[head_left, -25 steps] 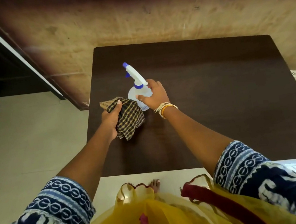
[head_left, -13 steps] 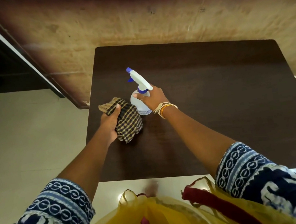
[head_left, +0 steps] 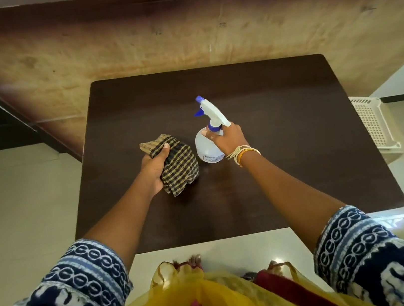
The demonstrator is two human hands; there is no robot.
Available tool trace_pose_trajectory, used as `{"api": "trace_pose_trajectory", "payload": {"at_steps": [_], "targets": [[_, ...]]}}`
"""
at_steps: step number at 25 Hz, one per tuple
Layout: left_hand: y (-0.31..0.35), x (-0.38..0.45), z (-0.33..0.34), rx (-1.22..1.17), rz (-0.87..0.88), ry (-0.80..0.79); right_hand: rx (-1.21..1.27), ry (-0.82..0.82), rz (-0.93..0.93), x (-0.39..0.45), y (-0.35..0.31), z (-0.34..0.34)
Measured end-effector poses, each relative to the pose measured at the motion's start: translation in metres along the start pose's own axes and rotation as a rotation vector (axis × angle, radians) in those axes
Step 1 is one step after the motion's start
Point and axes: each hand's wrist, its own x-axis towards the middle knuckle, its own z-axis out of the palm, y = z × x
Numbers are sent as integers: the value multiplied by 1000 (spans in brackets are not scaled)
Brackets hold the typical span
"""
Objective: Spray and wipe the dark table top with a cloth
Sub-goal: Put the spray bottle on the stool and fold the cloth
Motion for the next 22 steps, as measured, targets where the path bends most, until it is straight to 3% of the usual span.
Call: {"api": "trace_pose_trajectory", "payload": {"at_steps": [10, 14, 17, 22], "targets": [[-89, -42, 177, 90, -4, -25, -33, 83, 24, -18, 92, -189], [-127, -39, 214, 419, 60, 54, -11, 104, 21, -19, 117, -241], [-142, -29, 218, 663, 98, 200, 7, 139, 33, -15, 130, -267], [-138, -22, 221, 880, 78, 373, 1, 174, 52, -2, 140, -290]]}}
